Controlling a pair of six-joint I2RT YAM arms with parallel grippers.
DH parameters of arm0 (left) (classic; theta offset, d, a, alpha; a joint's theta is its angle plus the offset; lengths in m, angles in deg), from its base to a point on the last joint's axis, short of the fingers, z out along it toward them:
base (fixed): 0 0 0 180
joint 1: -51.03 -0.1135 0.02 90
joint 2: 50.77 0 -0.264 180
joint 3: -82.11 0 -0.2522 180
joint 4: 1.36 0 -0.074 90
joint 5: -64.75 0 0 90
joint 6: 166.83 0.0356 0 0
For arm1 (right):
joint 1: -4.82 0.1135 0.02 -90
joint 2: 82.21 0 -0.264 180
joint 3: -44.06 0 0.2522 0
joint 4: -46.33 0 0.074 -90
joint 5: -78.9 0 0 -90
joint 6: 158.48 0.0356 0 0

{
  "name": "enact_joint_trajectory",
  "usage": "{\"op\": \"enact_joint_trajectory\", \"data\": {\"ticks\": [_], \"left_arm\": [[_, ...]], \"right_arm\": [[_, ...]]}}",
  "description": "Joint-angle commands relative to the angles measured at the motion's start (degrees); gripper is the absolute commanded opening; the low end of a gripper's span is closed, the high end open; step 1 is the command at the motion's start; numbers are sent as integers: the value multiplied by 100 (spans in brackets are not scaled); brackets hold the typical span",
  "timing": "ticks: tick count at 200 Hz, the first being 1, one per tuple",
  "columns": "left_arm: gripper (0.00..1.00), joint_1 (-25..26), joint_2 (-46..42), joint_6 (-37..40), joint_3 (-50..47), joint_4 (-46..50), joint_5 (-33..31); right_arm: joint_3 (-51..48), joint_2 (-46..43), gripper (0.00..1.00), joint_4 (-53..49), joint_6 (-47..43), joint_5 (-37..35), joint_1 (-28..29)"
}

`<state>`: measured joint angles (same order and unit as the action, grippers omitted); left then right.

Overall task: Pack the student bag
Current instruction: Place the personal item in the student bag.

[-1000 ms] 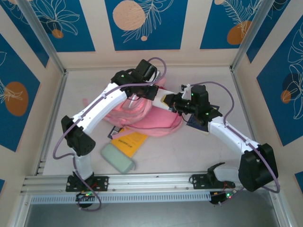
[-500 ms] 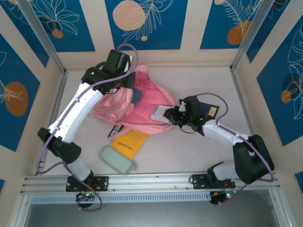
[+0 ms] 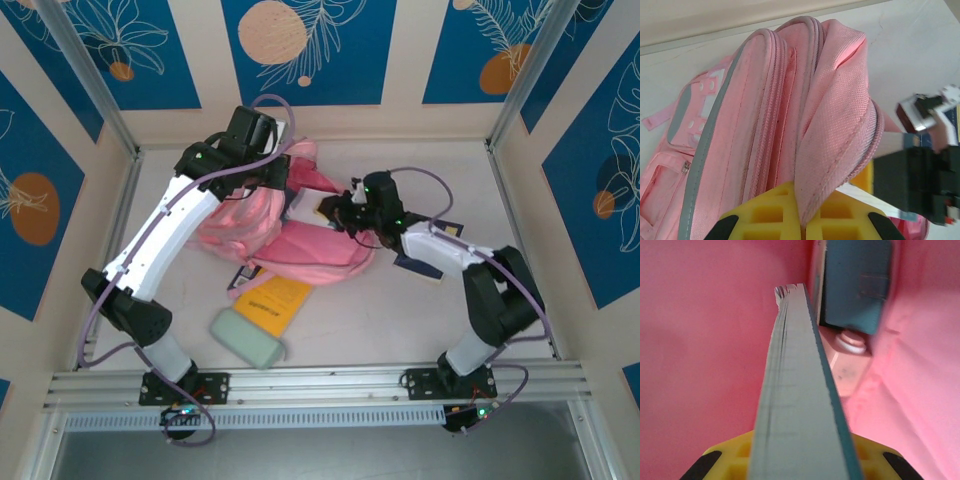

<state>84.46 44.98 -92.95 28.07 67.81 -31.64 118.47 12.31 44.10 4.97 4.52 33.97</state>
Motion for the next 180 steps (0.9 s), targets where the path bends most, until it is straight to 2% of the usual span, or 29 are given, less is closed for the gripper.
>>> {"op": "enact_joint_trajectory", "data": {"ticks": [1,23,59,79,95,103,120,129,160,180], "left_arm": [[0,-34,-278,38,96,-609,176],[0,-46,-308,45,201,-631,327],[0,-47,-299,8,295,-628,768],[0,-47,-302,-7,272,-655,941],[0,-44,-356,-6,229,-679,938],[0,-58,-387,-31,198,-712,944],[0,-139,-423,-135,170,-741,1150],[0,-168,-446,-146,145,-752,1188],[0,-273,-591,-191,-129,-869,1112],[0,-341,-598,-241,-172,-912,1131]], "right_arm": [[618,644,3,-41,608,-88,151],[1160,1288,3,160,816,-272,324],[2238,2223,3,454,657,-596,641],[3039,2807,3,0,549,-826,813],[3942,3364,5,-956,375,-893,897],[4349,3587,11,-1330,244,-936,941],[4875,3908,43,-1841,121,-920,944],[4875,3891,55,-1815,59,-851,929],[4311,3311,73,-1404,-381,-671,891],[3779,2768,80,-1146,-664,-562,863]]}}
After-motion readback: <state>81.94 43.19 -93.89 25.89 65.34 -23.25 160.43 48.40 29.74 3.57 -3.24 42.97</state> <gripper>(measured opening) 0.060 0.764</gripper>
